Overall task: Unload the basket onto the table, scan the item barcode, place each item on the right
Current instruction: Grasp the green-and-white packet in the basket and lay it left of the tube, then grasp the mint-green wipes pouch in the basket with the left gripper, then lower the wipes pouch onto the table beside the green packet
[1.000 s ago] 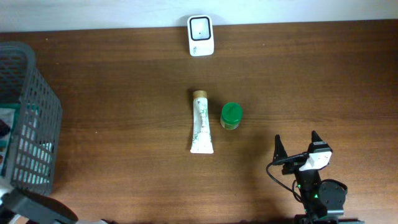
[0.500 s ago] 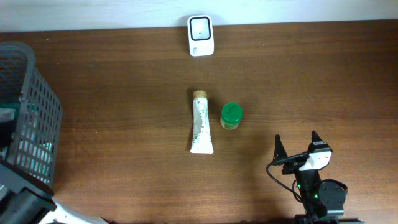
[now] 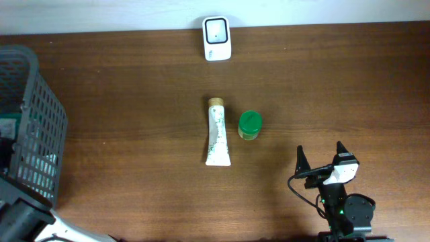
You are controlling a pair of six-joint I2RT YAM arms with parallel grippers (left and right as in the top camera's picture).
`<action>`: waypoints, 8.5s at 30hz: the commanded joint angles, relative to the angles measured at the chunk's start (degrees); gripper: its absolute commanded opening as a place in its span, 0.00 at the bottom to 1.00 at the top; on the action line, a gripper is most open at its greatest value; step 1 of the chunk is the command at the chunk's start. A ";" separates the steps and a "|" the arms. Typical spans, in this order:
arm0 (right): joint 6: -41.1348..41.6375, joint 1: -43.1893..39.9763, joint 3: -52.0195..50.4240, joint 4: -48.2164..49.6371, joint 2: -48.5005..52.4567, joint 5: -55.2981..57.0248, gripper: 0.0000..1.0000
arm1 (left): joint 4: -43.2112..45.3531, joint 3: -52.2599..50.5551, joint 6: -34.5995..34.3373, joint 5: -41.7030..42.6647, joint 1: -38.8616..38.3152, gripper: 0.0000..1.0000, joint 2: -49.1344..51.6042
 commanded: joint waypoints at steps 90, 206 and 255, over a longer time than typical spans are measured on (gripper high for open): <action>0.37 0.15 -0.31 -0.26 -0.33 -0.31 0.98 | -18.45 -3.04 -49.09 10.58 -58.05 0.98 -12.11; 0.37 0.15 -0.31 -0.26 -0.33 -0.28 0.98 | -42.51 20.37 -44.35 5.68 -60.26 0.00 -4.22; 0.37 0.15 -0.31 -0.26 -0.33 -0.28 0.99 | -13.27 -16.11 -56.08 -3.15 -58.90 0.00 -12.35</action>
